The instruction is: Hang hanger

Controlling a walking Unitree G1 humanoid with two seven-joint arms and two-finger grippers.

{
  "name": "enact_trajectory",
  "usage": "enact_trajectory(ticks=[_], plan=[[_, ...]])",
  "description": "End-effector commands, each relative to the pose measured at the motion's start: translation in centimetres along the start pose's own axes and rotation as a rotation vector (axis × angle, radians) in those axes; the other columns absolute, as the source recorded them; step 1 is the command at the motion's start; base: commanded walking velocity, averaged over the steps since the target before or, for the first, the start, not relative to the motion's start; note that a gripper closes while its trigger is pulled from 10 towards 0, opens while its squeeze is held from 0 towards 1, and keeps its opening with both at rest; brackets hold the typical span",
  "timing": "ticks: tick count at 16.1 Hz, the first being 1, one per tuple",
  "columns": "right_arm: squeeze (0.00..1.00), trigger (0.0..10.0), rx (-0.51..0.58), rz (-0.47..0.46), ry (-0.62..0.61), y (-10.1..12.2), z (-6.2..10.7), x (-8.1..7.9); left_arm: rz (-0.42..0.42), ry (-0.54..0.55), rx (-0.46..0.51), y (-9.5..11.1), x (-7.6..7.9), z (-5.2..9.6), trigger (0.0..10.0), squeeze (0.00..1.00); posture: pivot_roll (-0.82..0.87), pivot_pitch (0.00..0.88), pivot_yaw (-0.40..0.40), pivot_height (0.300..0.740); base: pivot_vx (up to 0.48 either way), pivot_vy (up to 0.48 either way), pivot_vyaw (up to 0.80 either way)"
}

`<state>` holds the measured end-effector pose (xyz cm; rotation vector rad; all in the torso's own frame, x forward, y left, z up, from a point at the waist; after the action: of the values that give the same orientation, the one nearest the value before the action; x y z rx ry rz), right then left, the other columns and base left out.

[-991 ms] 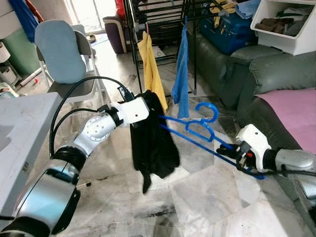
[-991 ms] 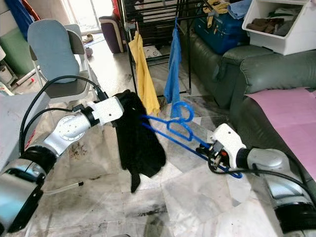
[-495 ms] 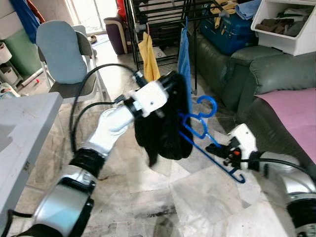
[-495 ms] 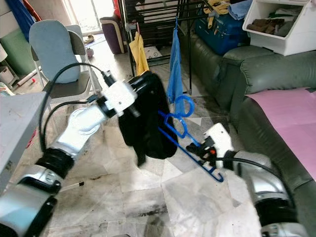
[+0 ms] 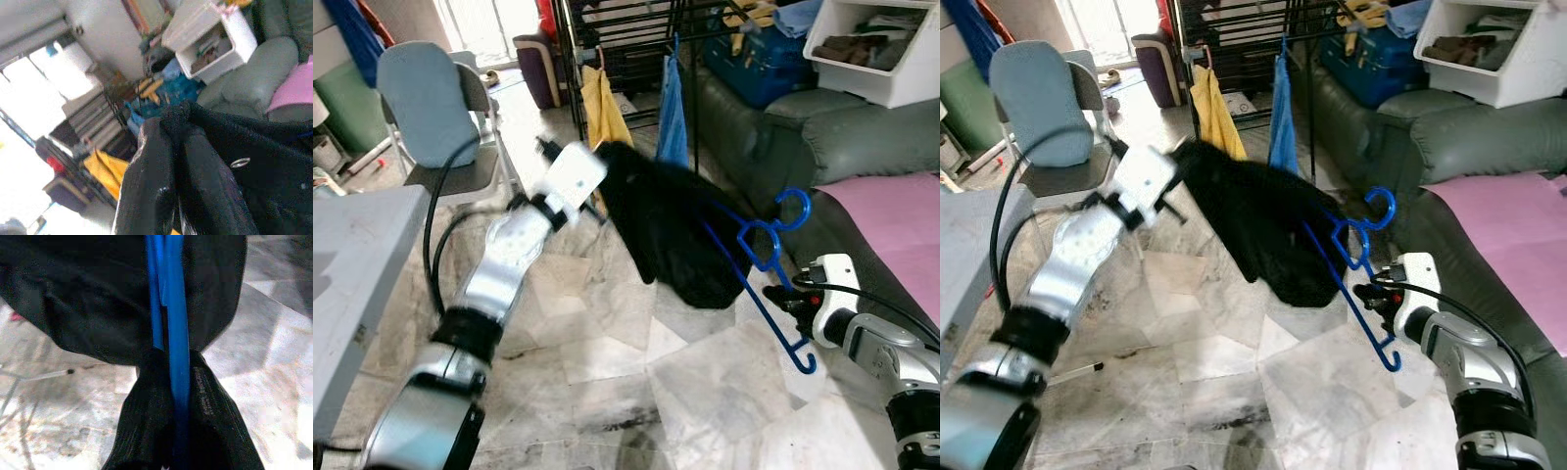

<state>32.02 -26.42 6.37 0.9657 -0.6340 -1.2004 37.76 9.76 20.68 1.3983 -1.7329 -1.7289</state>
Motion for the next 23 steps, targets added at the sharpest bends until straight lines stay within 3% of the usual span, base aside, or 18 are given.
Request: enact_trajectory(ticks=[1,4,5,6,8,9,10,12,13,14,15,16,17,18,20,22,23], plan=[[0.00,10.0,0.023,-0.039,-0.068,0.7,0.2,1.1,-0.003,0.075,0.056,1.6,-1.7,0.0,10.0,0.00,-0.12,0.000,0.069,0.740,0.000,0.000,0.00],[0.00,10.0,0.099,-0.174,-0.095,2.5,0.2,1.4,-0.001,0.035,-0.008,0.0,0.1,0.8,10.0,0.00,-0.13,0.000,0.067,0.740,0.000,0.000,0.00],[0.00,10.0,0.145,-0.245,-0.056,3.6,0.1,1.1,-0.043,-0.015,-0.056,-1.0,1.6,1.2,10.0,0.00,-0.13,0.000,0.061,0.740,0.000,0.000,0.00],[0.00,10.0,0.145,-0.220,-0.064,3.7,0.1,1.2,-0.018,-0.036,-0.023,-0.6,2.5,1.3,10.0,0.00,-0.13,0.000,0.056,0.740,0.000,0.000,0.00],[0.00,10.0,0.193,-0.263,-0.216,4.3,0.6,3.3,0.008,-0.052,-0.025,-0.8,3.4,1.6,10.0,0.00,-0.13,0.000,0.051,0.740,0.000,0.000,0.00],[0.00,10.0,0.243,-0.377,-0.332,5.0,1.3,5.1,0.025,-0.074,-0.033,-1.0,4.2,1.8,10.0,0.00,-0.13,0.000,0.051,0.740,0.000,0.000,0.00],[0.00,10.0,0.247,-0.389,-0.260,5.7,1.0,4.3,0.023,-0.094,-0.046,-1.3,5.0,2.1,10.0,0.00,-0.14,0.000,0.052,0.740,0.000,0.000,0.00],[0.00,10.0,0.233,-0.275,-0.007,7.2,-0.2,0.2,0.023,-0.210,-0.050,-1.5,8.0,2.5,10.0,0.00,-0.14,0.000,0.049,0.740,0.000,0.000,0.00],[0.00,10.0,0.252,-0.239,0.086,8.0,-0.6,-1.8,-0.009,-0.333,-0.022,-1.2,10.6,2.9,10.0,0.00,-0.14,0.000,0.049,0.740,0.000,0.000,0.00],[0.00,10.0,0.277,-0.183,0.065,8.6,-0.8,-2.1,-0.035,-0.385,0.001,-1.1,12.1,3.3,10.0,0.00,-0.14,0.000,0.047,0.740,0.000,0.000,0.00],[0.00,10.0,0.274,-0.163,-0.021,8.7,-1.1,-1.4,-0.022,-0.402,0.012,-0.9,12.8,3.5,10.0,0.00,-0.15,0.000,0.047,0.740,0.000,0.000,0.00],[0.00,10.0,0.269,-0.130,-0.175,8.7,-1.1,0.4,0.019,-0.401,0.004,-0.9,13.3,3.9,10.0,0.00,-0.15,0.000,0.048,0.740,0.000,0.000,0.00],[0.00,10.0,0.269,-0.134,-0.200,9.0,-1.0,0.8,0.017,-0.402,-0.016,-1.2,13.5,4.2,10.0,0.00,-0.15,0.000,0.050,0.740,0.000,0.000,0.00],[0.00,10.0,0.295,-0.140,-0.106,9.9,-1.1,-0.6,0.016,-0.399,-0.019,-1.4,13.6,4.6,10.0,0.00,-0.15,0.000,0.050,0.740,0.000,0.000,0.00],[0.00,10.0,0.254,-0.045,-0.111,9.7,-1.9,-1.5,0.013,-0.315,0.041,-0.2,12.9,3.8,10.0,0.00,-0.15,0.000,0.045,0.740,0.000,0.000,0.00],[0.00,10.0,0.210,-0.088,-0.164,9.0,-2.4,-1.1,0.024,-0.269,0.064,0.4,12.5,3.4,10.0,0.00,-0.14,0.000,0.041,0.740,0.000,0.000,0.00],[0.00,10.0,0.123,-0.035,0.002,7.5,-3.2,-3.3,0.041,-0.231,0.080,1.0,11.9,3.0,10.0,0.00,-0.14,0.000,0.036,0.740,0.000,0.000,0.00]])
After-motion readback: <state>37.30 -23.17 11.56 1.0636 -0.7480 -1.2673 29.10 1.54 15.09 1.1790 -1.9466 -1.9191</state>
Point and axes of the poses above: a point about 5 cm out from each wrist's last joint towards the gripper, its own z axis pointing back from the gripper into the wrist, its own y axis along the axis of the wrist's last joint, x = y × z, the point moved 2 cm from there along -z, pointing out of the wrist towards the gripper, and after that the axes turned 9 degrees about z, right-handed, at the moved point
